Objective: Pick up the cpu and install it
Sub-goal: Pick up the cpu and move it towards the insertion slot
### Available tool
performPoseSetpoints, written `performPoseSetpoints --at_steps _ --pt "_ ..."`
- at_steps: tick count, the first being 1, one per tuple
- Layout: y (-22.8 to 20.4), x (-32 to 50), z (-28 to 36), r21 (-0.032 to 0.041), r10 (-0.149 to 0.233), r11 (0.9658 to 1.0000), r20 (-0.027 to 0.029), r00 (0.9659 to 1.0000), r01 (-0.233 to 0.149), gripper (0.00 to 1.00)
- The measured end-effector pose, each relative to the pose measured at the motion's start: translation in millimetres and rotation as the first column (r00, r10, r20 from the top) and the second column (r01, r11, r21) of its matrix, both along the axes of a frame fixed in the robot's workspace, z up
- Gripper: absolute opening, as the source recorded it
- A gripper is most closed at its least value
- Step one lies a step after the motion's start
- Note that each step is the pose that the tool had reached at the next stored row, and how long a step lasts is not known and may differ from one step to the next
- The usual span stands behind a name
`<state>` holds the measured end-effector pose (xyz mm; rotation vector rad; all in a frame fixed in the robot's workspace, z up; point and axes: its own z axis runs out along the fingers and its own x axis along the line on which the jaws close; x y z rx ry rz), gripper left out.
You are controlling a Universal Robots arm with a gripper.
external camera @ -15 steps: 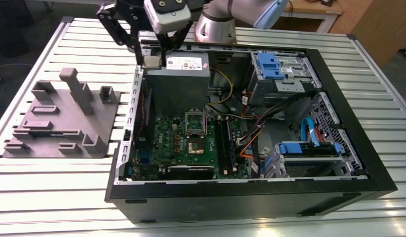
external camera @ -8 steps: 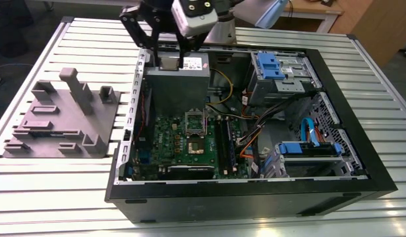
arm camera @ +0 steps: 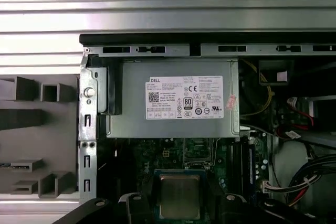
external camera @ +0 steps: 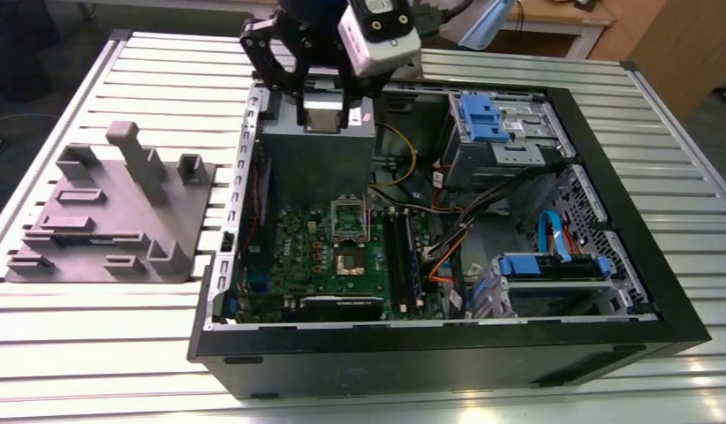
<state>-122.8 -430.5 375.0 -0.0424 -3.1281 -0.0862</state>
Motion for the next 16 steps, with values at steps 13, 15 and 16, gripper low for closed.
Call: performPoseSetpoints --at_steps 13,15,16 --pt "-24.6 17.6 -9.2 0.0002 0.0 1.0 -0.0001 1.0 0.0 0.47" --pt "-24.6 17.6 -9.2 0.0002 0.0 1.0 -0.0002 1.0 0.0 0.47" --pt "-24.6 17.6 -9.3 0.0002 0.0 1.0 -0.0001 1.0 0.0 0.47"
